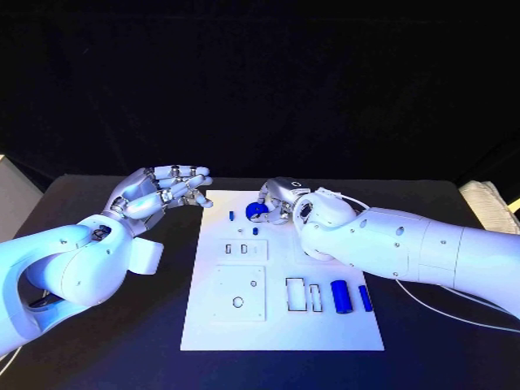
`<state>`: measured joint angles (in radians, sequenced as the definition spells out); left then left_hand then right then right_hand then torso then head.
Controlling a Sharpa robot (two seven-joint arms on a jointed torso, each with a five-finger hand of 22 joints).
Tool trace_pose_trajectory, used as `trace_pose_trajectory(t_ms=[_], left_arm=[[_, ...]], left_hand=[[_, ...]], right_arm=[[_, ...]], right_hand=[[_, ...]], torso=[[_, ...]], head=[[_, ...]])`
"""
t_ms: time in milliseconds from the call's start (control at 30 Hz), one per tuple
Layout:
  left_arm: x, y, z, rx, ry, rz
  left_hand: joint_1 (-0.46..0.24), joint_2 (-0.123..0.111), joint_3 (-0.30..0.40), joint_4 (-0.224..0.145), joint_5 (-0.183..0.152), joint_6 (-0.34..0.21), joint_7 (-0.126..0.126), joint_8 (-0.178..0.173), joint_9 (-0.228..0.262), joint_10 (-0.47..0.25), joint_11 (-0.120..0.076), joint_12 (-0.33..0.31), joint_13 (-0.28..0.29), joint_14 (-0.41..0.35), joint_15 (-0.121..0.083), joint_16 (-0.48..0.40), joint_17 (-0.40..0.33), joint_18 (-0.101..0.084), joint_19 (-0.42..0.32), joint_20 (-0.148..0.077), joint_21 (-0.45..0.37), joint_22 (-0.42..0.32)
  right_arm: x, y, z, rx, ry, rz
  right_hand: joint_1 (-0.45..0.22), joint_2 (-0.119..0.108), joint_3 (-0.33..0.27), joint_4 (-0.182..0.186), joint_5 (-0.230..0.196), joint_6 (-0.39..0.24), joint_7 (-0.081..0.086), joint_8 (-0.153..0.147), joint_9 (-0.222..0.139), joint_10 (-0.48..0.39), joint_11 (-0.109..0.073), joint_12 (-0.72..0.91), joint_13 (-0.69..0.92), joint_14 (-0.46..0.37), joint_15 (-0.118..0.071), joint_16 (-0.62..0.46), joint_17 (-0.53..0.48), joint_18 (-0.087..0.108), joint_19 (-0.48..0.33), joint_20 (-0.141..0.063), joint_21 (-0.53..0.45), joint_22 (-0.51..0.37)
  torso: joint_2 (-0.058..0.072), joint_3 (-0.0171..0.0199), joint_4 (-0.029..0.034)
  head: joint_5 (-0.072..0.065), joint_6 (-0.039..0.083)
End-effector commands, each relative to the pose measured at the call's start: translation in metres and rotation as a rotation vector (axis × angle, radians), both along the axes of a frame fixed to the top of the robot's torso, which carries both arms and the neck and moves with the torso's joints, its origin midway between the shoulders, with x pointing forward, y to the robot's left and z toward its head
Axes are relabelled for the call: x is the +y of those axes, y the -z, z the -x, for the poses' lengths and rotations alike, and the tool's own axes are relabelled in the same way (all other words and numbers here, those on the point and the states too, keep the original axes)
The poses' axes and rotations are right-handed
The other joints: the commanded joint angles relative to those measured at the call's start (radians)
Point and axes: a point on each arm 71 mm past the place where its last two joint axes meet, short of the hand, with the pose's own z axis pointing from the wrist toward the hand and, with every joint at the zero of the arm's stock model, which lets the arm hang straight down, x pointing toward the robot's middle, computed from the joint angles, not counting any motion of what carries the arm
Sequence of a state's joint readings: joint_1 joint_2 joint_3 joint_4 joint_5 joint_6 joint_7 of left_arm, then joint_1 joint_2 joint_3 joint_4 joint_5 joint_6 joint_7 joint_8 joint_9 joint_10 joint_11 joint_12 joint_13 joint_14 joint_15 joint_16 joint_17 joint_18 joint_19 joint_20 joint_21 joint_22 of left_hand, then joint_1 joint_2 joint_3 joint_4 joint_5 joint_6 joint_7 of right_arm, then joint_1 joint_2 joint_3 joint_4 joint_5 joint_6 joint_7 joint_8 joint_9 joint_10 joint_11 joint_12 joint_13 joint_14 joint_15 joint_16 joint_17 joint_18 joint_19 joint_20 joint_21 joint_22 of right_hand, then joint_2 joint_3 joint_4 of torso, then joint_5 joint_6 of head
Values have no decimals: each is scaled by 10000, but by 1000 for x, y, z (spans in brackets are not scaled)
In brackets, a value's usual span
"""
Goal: Assemble the parts on the task board
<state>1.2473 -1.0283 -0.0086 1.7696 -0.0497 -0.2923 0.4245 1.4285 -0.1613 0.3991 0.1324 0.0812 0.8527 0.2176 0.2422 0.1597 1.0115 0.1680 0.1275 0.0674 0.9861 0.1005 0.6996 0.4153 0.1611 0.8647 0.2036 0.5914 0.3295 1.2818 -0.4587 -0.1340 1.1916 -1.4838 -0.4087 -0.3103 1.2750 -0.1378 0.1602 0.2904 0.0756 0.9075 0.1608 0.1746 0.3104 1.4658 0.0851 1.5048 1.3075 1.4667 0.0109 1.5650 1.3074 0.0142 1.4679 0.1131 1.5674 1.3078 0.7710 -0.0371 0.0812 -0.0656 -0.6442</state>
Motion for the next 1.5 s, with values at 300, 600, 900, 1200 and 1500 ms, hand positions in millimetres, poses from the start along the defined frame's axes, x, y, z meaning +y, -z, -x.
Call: trace_pose_trajectory(t_ms=[300,600,900,1200,1500], left_arm=[[-1,-2,0,-90,131,41],[3,-1,-2,-88,34,6],[6,0,-4,-88,-62,-27],[3,1,-5,-82,41,5],[1,2,-7,-88,83,23]], left_hand=[[-108,34,52,1,-54,43,115,21,12,85,-12,-68,16,-98,3,65,9,168,-59,-5,44,21],[-112,32,55,1,-54,41,117,21,12,84,-10,-70,16,-105,4,65,7,167,-67,-3,47,23],[-118,28,61,-2,-55,40,119,20,13,84,-9,-72,16,-117,7,68,6,165,-82,-1,54,29],[-115,18,67,-12,-56,40,118,19,14,87,-9,-74,16,-124,6,73,5,166,-95,-1,64,36],[-109,15,74,-20,-56,39,117,19,14,88,-10,-75,16,-125,5,78,4,167,-99,-1,71,41]], right_arm=[[-12,0,1,-200,108,-364],[-37,-15,10,-738,-579,-2156],[-97,-30,20,37,-563,-2774],[-161,-29,25,808,-222,-2160],[-200,-24,26,663,475,-1830]], right_hand=[[-14,263,202,-24,177,206,-46,106,33,460,-99,65,1976,1041,-72,58,2634,-142,1029,-35,34,2630],[18,27,164,-41,296,-19,22,-62,-34,391,-50,-8,1908,1041,-43,58,2634,-130,1005,-30,-2,2591],[1573,-141,878,-898,481,-30,101,-215,-83,305,11,-97,1838,1041,15,58,2634,-115,973,29,-49,2544],[1834,-394,1105,-1182,377,71,100,-236,-99,290,13,-120,1820,1041,21,58,2634,-125,994,38,-19,2576],[1848,-437,1141,-1213,443,78,101,-248,-105,295,13,-117,1825,1041,21,58,2634,-127,998,38,-12,2583]], torso=[[5,3,-5],[-33,38,-35],[-89,113,-148],[-106,166,-165],[-110,184,-171]], head=[[13,13],[31,15],[31,79],[177,90],[103,131]])
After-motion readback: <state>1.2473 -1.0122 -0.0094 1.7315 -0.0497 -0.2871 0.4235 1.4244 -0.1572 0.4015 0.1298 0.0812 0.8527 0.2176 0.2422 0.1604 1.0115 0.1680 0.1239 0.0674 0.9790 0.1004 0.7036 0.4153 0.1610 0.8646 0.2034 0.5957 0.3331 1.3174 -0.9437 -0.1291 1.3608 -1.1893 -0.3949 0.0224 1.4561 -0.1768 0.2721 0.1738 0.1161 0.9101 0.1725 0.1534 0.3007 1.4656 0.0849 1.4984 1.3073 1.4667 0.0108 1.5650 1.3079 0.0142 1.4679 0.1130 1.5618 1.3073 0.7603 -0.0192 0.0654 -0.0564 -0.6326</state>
